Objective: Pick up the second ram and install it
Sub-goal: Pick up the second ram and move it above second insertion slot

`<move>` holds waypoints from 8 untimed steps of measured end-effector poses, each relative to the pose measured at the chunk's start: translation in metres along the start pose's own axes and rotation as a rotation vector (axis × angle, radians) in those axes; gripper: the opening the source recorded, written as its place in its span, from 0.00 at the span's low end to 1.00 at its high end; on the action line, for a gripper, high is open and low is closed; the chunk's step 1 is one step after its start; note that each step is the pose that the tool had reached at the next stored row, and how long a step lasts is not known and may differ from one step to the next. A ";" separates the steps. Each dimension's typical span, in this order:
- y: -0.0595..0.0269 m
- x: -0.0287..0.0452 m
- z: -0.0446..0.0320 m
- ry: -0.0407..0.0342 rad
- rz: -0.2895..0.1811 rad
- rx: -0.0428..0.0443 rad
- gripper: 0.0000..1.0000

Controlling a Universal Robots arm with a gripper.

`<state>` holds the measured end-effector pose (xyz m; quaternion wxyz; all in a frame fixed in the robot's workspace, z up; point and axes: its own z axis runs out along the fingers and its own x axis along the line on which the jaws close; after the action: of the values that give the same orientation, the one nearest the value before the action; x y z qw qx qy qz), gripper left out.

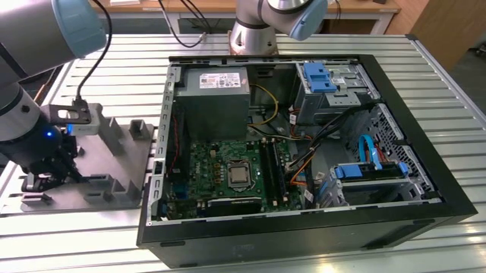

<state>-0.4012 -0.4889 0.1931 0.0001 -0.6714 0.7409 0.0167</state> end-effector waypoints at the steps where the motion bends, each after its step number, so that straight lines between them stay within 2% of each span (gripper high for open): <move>1: 0.0000 0.0000 0.0000 0.0005 -0.018 -0.0004 0.14; 5: 0.0000 0.0000 0.0000 0.0023 -0.091 -0.0021 0.14; 8: 0.0000 0.0000 0.0000 0.0026 -0.101 -0.0024 0.14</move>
<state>-0.4013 -0.4889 0.1931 -0.0008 -0.7081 0.7059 0.0167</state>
